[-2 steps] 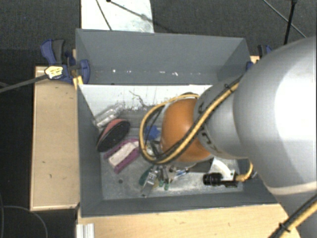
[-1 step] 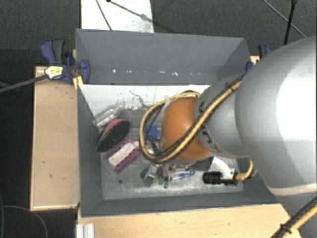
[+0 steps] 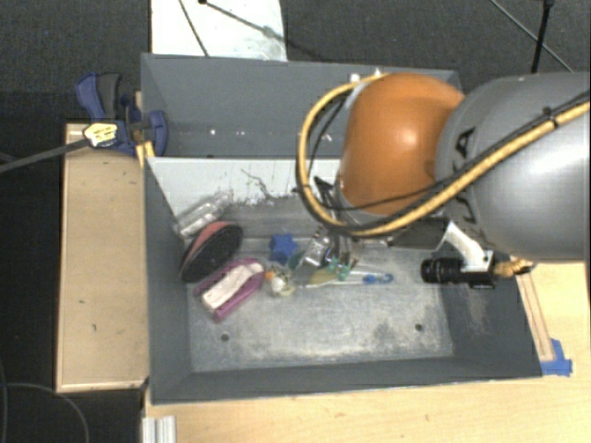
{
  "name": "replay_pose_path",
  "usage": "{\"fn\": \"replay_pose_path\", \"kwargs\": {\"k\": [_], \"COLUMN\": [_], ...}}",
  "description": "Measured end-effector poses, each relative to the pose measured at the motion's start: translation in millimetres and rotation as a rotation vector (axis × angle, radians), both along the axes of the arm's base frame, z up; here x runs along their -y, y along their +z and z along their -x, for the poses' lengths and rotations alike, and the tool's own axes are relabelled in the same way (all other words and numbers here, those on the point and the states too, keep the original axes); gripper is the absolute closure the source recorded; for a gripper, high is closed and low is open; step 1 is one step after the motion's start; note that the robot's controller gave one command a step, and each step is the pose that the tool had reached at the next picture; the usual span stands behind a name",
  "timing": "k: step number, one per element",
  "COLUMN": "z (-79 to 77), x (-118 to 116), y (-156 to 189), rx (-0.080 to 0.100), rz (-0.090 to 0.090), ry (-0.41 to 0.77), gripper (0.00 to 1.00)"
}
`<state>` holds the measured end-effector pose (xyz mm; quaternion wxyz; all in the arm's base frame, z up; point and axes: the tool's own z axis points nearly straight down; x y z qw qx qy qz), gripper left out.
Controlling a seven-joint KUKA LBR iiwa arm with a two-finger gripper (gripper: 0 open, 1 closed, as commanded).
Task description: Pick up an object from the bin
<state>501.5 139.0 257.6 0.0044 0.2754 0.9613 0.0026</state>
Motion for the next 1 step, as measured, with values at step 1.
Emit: {"fn": "replay_pose_path", "kwargs": {"k": [1], "z": [-5.6], "x": [-1.9], "y": [-93.7], "rx": [-0.015], "rz": [0.004], "ry": [-0.191], "gripper": [1.00]}}
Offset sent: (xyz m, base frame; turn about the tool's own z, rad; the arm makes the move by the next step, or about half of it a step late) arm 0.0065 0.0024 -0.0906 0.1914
